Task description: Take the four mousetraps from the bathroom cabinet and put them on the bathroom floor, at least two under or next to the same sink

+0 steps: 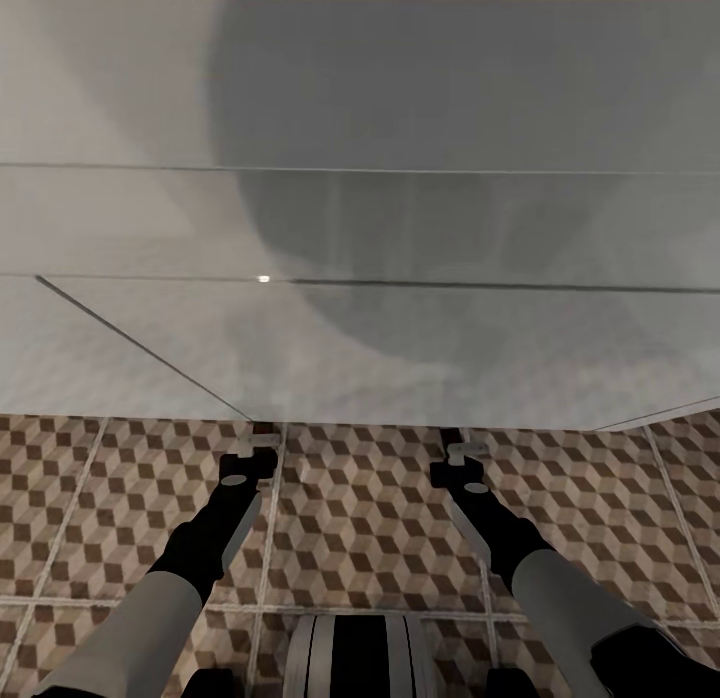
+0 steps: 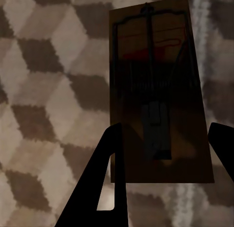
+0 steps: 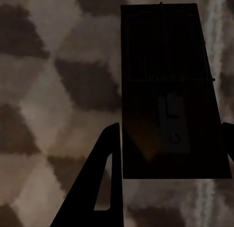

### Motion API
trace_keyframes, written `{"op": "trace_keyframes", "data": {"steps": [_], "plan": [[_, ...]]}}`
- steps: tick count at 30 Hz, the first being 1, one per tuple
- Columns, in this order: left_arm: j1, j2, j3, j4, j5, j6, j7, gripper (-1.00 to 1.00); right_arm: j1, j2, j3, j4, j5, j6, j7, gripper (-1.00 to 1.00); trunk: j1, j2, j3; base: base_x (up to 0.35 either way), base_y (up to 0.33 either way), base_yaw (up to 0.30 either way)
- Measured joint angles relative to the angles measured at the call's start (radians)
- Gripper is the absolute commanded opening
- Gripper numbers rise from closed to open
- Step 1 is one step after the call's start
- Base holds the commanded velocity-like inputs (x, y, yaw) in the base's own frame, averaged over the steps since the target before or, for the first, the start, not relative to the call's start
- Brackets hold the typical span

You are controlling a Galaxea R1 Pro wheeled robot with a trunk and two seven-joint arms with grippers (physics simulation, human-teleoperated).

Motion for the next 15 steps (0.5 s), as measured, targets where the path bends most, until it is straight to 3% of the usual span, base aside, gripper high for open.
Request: {"op": "trace_keyframes", "data": {"steps": [5, 11, 15], "plan": [[0.0, 0.0, 0.0, 0.001, 0.003, 0.0, 0.002, -1.0, 0.0, 0.0, 0.001, -0.001, 0.0, -0.008, -0.001, -1.0, 0.0, 0.0, 0.0, 0.058, 0.0, 0.0], [0.0, 0.0, 0.001, 0.001, 0.008, -0.002, 0.003, -1.0, 0.0, 0.0, 0.003, -0.007, 0.002, -0.012, -0.002, -1.0, 0.0, 0.0, 0.0, 0.24, 0.0, 0.0], [0.0, 0.0, 0.001, 0.001, 0.006, -0.004, 0.003, -1.0, 0.0, 0.0, 0.003, -0.008, 0.002, -0.012, -0.002, -1.0, 0.0, 0.0, 0.0, 0.1, 0.0, 0.0]]}}
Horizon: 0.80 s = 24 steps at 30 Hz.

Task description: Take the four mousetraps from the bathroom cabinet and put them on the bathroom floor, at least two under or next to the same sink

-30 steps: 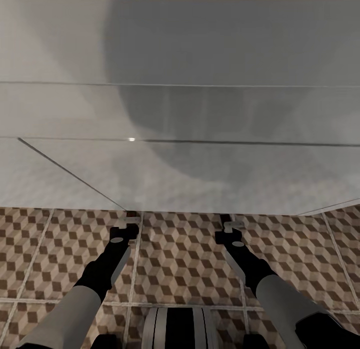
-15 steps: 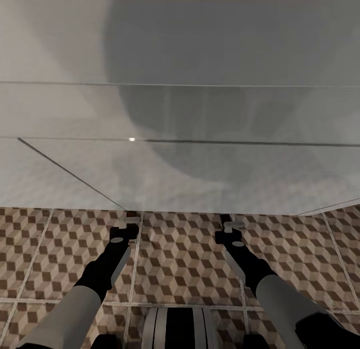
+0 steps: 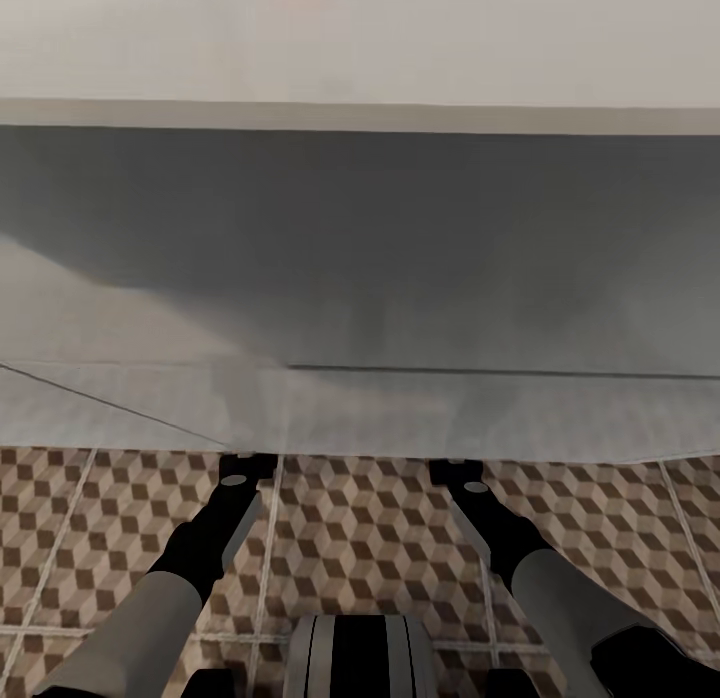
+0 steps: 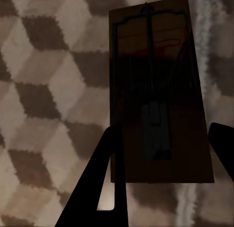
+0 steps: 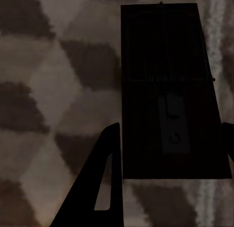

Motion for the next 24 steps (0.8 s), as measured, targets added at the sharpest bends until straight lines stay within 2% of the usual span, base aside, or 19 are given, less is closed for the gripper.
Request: {"op": "trace_keyframes", "data": {"steps": [17, 24], "plan": [[0.0, 0.0, 0.003, 0.001, 0.003, -0.001, 0.0, -1.0, 0.0, 0.0, -0.001, 0.018, -0.003, 0.0, 0.001, -1.0, 0.0, 0.0, 0.0, 0.009, 0.0, 0.0], [0.0, 0.0, 0.002, 0.052, 0.004, -0.006, -0.001, -1.0, 0.0, -0.001, -0.001, 0.089, 0.0, -0.035, 0.001, -1.0, 0.0, 0.0, 0.0, 0.0, 0.0, 0.0]]}}
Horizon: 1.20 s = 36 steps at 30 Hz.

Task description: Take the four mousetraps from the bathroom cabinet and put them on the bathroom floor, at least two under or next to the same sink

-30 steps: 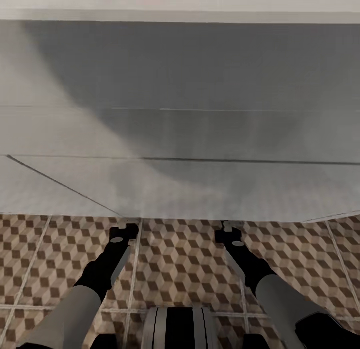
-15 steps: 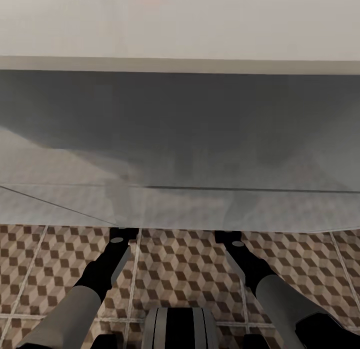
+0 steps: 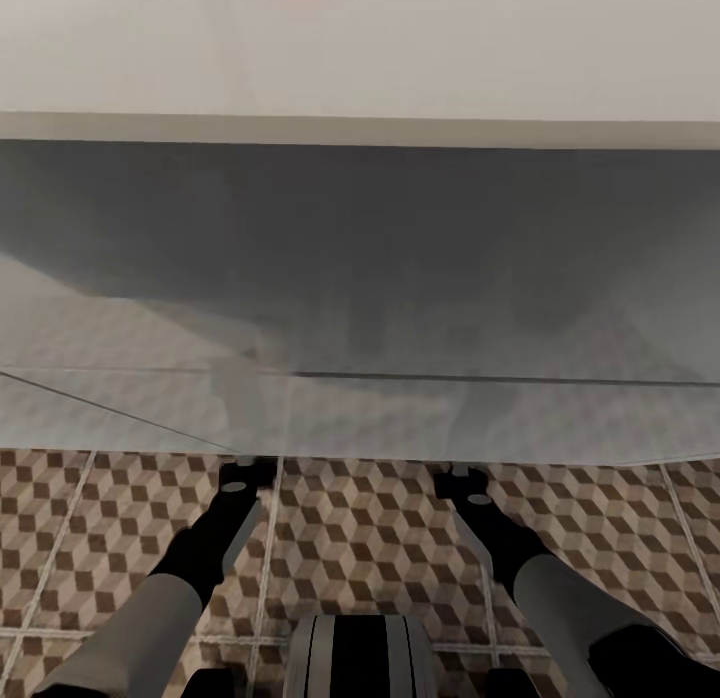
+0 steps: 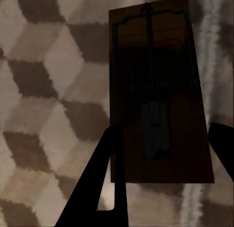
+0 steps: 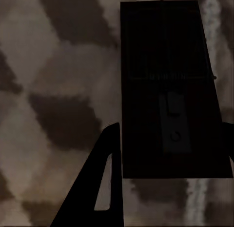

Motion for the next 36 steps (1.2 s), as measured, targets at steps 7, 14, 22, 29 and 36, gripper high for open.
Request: {"op": "trace_keyframes", "data": {"steps": [7, 14, 22, 29, 36], "plan": [[0.0, -0.005, -0.002, 0.046, -0.003, -0.058, -0.004, -1.0, 0.0, -0.002, 0.0, 0.017, 0.001, -0.025, 0.006, -1.0, 0.0, 0.0, 0.0, 0.0, 0.0, 0.0], [0.0, -0.009, -0.002, 0.052, -0.005, -0.075, -0.006, -1.0, 0.0, -0.002, -0.001, 0.019, 0.0, -0.029, 0.007, -1.0, 0.0, 0.0, 0.0, 0.0, 0.0, 0.0], [0.0, -0.009, -0.002, 0.053, -0.004, -0.077, -0.007, -1.0, 0.0, -0.002, -0.001, 0.019, -0.002, -0.03, 0.008, -1.0, 0.0, 0.0, 0.0, 0.0, 0.0, 0.0], [0.0, -0.008, -0.002, 0.056, -0.007, -0.078, -0.007, -1.0, 0.0, -0.002, -0.001, 0.02, -0.004, -0.031, 0.008, -1.0, 0.0, 0.0, 0.0, 0.0, 0.0, 0.0], [0.0, -0.007, -0.002, 0.06, -0.006, -0.08, -0.007, -1.0, 0.0, -0.002, -0.002, 0.023, -0.006, -0.051, 0.007, -1.0, 0.0, 0.0, 0.0, 0.0, 0.0, 0.0]]}}
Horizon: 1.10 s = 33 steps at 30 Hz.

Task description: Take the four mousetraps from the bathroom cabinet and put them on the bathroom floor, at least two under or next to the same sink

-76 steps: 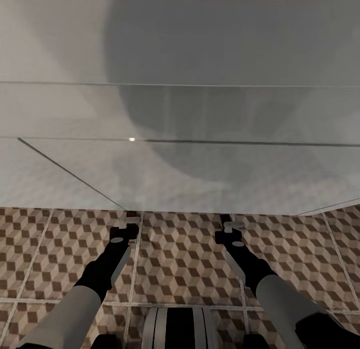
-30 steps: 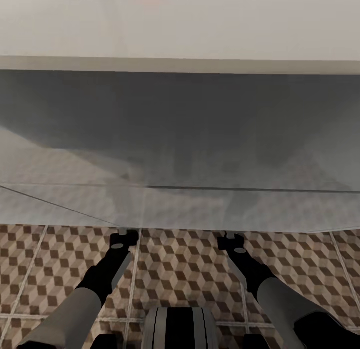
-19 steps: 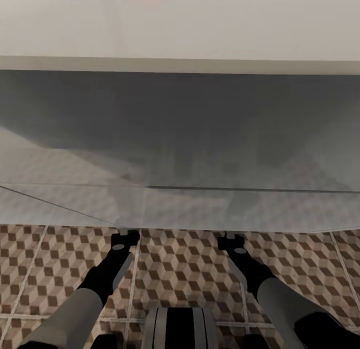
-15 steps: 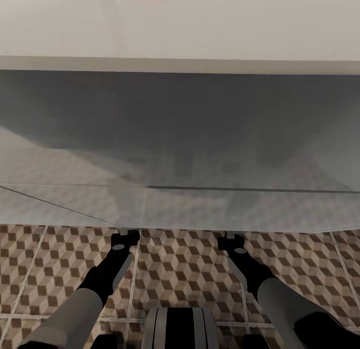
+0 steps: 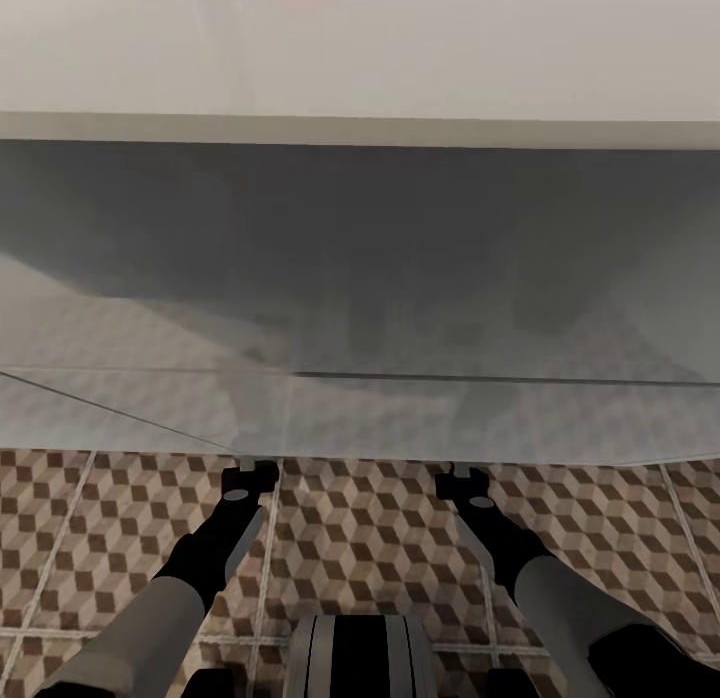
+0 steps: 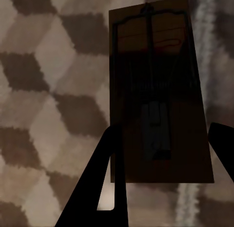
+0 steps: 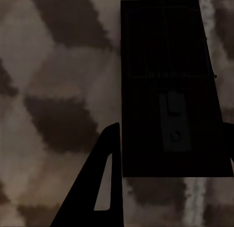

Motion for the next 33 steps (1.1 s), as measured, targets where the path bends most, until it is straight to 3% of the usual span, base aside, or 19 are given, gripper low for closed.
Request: {"op": "trace_keyframes", "data": {"steps": [13, 24, 33], "plan": [[-0.018, 0.011, -0.001, 0.016, -0.001, 0.006, 0.0, -1.0, 0.0, 0.0, 0.0, 0.009, -0.001, -0.006, 0.0, -1.0, 0.0, 0.0, 0.0, 0.0, 0.0, 0.0], [-0.076, 0.018, 0.0, 0.097, 0.0, 0.017, 0.0, -1.0, -0.017, 0.001, 0.002, 0.042, 0.0, -0.004, 0.0, -1.0, 0.0, 0.0, 0.0, 0.0, 0.0, 0.0], [-0.088, 0.027, 0.0, 0.119, 0.0, 0.028, -0.001, -1.0, -0.027, 0.001, -0.004, 0.07, -0.002, -0.005, 0.0, -1.0, 0.0, 0.0, 0.0, 0.0, 0.0, 0.0]]}}
